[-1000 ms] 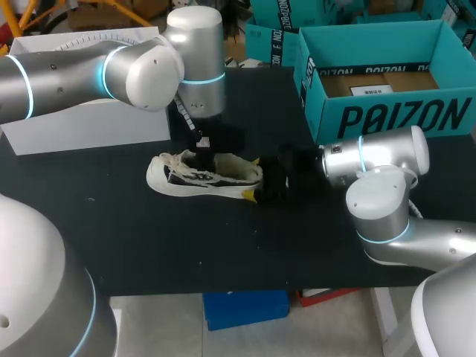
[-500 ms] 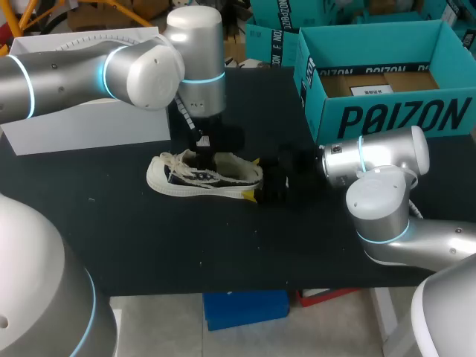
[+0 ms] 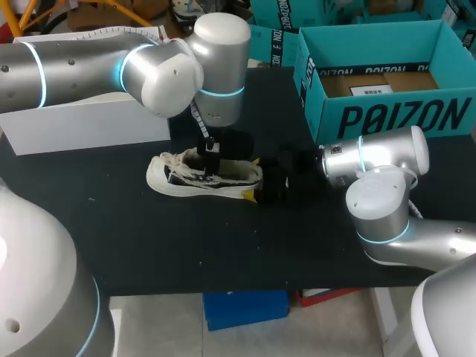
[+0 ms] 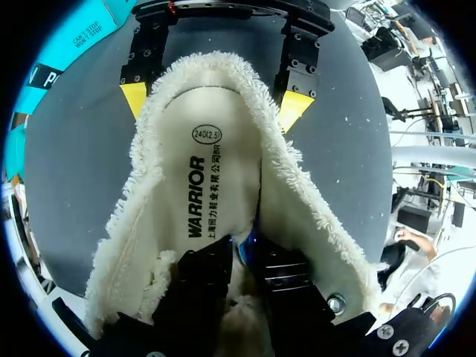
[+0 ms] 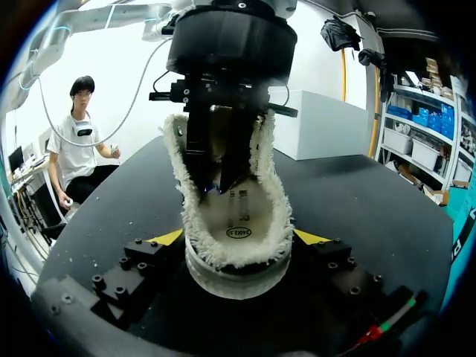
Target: Take the shoe out of the shoebox, open the shoe tongue, remove and reinsert the insole, then place the shoe into the shoebox
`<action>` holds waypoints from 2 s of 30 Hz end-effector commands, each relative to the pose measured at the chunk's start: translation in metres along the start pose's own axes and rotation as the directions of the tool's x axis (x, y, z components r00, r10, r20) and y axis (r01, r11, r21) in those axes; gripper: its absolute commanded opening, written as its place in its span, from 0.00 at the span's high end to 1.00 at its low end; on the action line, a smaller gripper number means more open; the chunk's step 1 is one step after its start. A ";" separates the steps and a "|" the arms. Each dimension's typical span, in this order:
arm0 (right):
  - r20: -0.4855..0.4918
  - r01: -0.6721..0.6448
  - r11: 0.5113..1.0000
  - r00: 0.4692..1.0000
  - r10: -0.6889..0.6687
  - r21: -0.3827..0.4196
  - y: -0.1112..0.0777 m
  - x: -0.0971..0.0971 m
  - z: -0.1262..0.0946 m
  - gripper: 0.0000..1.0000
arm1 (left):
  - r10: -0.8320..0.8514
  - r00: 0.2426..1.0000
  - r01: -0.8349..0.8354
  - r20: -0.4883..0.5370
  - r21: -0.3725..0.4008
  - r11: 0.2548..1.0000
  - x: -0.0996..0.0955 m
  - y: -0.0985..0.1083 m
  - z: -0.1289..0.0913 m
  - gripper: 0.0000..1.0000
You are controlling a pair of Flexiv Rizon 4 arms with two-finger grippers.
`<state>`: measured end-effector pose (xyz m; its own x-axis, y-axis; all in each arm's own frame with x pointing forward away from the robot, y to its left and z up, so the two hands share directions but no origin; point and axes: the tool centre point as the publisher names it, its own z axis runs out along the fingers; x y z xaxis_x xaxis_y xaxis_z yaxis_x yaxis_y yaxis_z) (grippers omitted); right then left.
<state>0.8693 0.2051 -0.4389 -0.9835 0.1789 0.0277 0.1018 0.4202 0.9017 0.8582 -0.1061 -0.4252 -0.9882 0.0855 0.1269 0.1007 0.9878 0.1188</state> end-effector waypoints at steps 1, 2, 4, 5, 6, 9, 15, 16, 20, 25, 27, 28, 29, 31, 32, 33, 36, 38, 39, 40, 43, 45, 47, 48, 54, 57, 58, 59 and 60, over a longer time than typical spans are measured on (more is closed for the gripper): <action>0.001 -0.002 1.000 1.000 0.002 0.001 0.000 -0.002 0.000 1.00 | 0.006 0.996 0.000 0.092 -0.063 0.998 0.007 0.000 0.046 0.61; 0.001 -0.002 1.000 1.000 0.002 0.001 0.000 -0.002 0.000 1.00 | 0.012 0.995 -0.005 0.103 -0.075 0.997 0.005 0.002 0.050 0.59; 0.001 -0.002 1.000 1.000 0.002 0.001 0.000 -0.002 0.000 1.00 | 0.021 0.992 -0.011 0.122 -0.085 0.996 0.003 0.006 0.057 0.60; 0.001 -0.002 1.000 1.000 0.002 0.001 0.000 -0.002 0.000 1.00 | 0.026 0.991 -0.014 0.130 -0.089 0.996 0.001 0.009 0.061 0.61; 0.001 -0.002 1.000 1.000 0.002 0.001 0.000 -0.002 0.000 1.00 | 0.027 0.990 -0.015 0.138 -0.091 0.996 -0.001 0.012 0.066 0.61; 0.001 -0.002 1.000 1.000 0.002 0.001 0.000 -0.002 0.000 1.00 | 0.038 0.985 -0.020 0.167 -0.109 0.994 -0.008 0.021 0.078 0.63; 0.001 -0.002 1.000 1.000 0.002 0.001 0.000 -0.002 0.000 1.00 | 0.065 0.965 -0.021 0.253 -0.173 0.985 -0.021 0.037 0.103 0.68; 0.001 -0.002 1.000 1.000 0.002 0.001 0.000 -0.002 0.000 1.00 | 0.072 0.961 -0.024 0.266 -0.179 0.984 -0.022 0.039 0.106 0.69; 0.001 -0.002 1.000 1.000 0.002 0.001 0.000 -0.002 0.000 1.00 | 0.098 0.947 -0.027 0.305 -0.229 0.973 -0.033 0.047 0.123 0.66; 0.001 -0.002 1.000 1.000 0.002 0.001 0.000 -0.002 0.000 1.00 | 0.093 0.923 -0.004 0.373 -0.233 0.972 -0.045 0.057 0.137 0.66; 0.001 -0.002 1.000 1.000 0.002 0.001 0.000 -0.002 0.000 1.00 | 0.093 0.915 0.004 0.392 -0.238 0.971 -0.055 0.061 0.144 0.66; 0.001 -0.002 1.000 1.000 0.002 0.001 0.000 -0.002 0.000 1.00 | 0.091 0.914 0.006 0.396 -0.237 0.971 -0.060 0.063 0.148 0.65; 0.001 -0.002 1.000 1.000 0.002 0.001 0.000 -0.002 0.000 1.00 | 0.084 0.909 0.015 0.408 -0.233 0.972 -0.066 0.065 0.151 0.65; 0.001 -0.002 1.000 1.000 0.002 0.001 0.000 -0.002 0.000 1.00 | 0.074 0.903 0.024 0.423 -0.223 0.975 -0.077 0.068 0.156 0.64; 0.001 -0.002 1.000 1.000 0.002 0.001 0.000 -0.002 0.000 1.00 | 0.066 0.898 0.034 0.436 -0.217 0.976 -0.083 0.069 0.158 0.64; 0.001 -0.002 1.000 1.000 0.002 0.001 0.000 -0.002 0.000 1.00 | 0.062 0.896 0.036 0.440 -0.212 0.977 -0.088 0.070 0.159 0.64; 0.001 -0.002 1.000 1.000 0.002 0.001 0.000 -0.002 0.000 1.00 | 0.045 0.886 0.052 0.461 -0.196 0.979 -0.103 0.071 0.163 0.64; 0.001 -0.002 1.000 1.000 0.002 0.001 0.000 -0.002 0.000 1.00 | 0.036 0.881 0.060 0.472 -0.186 0.981 -0.112 0.071 0.164 0.63; 0.001 -0.002 1.000 1.000 0.002 0.001 0.000 -0.002 0.000 1.00 | 0.031 0.877 0.063 0.479 -0.180 0.982 -0.116 0.071 0.165 0.62; 0.001 -0.002 1.000 1.000 0.002 0.001 0.000 -0.002 0.000 1.00 | 0.026 0.872 0.069 0.489 -0.177 0.982 -0.121 0.071 0.165 0.62; 0.001 -0.002 1.000 1.000 0.002 0.001 0.000 -0.002 0.000 1.00 | 0.023 0.864 0.072 0.503 -0.169 0.983 -0.132 0.069 0.167 0.60; 0.001 -0.002 1.000 1.000 0.002 0.001 0.000 -0.002 0.000 1.00 | 0.027 0.859 0.069 0.511 -0.167 0.984 -0.139 0.066 0.169 0.58; 0.001 -0.002 1.000 1.000 0.002 0.001 0.000 -0.002 0.000 1.00 | 0.028 0.853 0.069 0.521 -0.167 0.984 -0.143 0.064 0.170 0.58; 0.001 -0.002 1.000 1.000 0.002 0.001 0.000 -0.002 0.000 1.00 | 0.029 0.853 0.068 0.522 -0.166 0.984 -0.145 0.063 0.170 0.58; 0.001 -0.002 1.000 1.000 0.002 0.001 0.000 -0.002 0.000 1.00 | 0.034 0.863 0.053 0.504 -0.157 0.986 -0.150 0.057 0.179 0.74; 0.001 -0.002 1.000 1.000 0.002 0.001 0.000 -0.002 0.000 1.00 | 0.043 0.872 0.040 0.487 -0.159 0.987 -0.147 0.053 0.185 1.00; 0.001 -0.002 1.000 1.000 0.002 0.001 0.000 -0.002 0.000 1.00 | 0.043 0.873 0.040 0.486 -0.160 0.986 -0.146 0.052 0.186 1.00; 0.001 -0.002 1.000 1.000 0.002 0.001 0.000 -0.002 0.000 1.00 | 0.045 0.877 0.037 0.479 -0.159 0.987 -0.146 0.051 0.186 1.00; 0.001 -0.002 1.000 1.000 0.002 0.001 0.000 -0.002 0.000 1.00 | 0.045 0.881 0.034 0.472 -0.157 0.987 -0.145 0.050 0.186 1.00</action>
<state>0.8717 0.2061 -0.4384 -0.9829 0.1820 0.0279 0.1034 0.4202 0.9015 0.8899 -0.0916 -0.4223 -0.9166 0.1796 -0.3573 0.0785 0.9569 0.2795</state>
